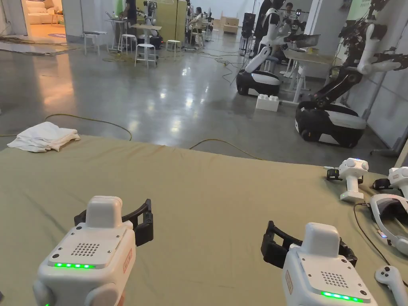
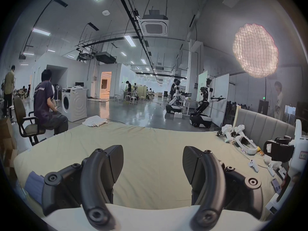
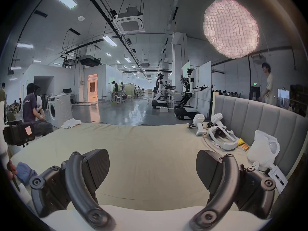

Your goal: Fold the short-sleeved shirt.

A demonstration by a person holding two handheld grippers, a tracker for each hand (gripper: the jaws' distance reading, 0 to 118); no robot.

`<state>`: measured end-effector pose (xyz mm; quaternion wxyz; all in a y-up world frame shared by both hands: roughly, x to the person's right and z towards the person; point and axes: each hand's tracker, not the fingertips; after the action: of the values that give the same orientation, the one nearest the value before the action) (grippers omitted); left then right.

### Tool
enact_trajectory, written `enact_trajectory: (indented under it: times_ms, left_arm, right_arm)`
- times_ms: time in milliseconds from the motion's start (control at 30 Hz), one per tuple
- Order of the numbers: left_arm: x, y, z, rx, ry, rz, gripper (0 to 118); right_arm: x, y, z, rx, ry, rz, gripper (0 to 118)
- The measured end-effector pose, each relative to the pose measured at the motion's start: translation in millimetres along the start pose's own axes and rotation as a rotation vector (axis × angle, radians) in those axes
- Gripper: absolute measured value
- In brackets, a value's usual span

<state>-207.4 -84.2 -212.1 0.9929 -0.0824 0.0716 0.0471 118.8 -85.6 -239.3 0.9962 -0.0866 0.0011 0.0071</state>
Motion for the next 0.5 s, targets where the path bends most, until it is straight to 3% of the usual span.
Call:
enact_trajectory:
  times_ms: [267,500]
  left_arm:
    - [-1,0,-3,-0.028,0.007,-0.043,80]
    - [-3,1,3,-0.005,-0.015,-0.05,80]
  right_arm:
    - [5,4,-2,-0.036,0.069,-0.098,107]
    - [3,11,-8,-0.078,-0.022,-0.116,107]
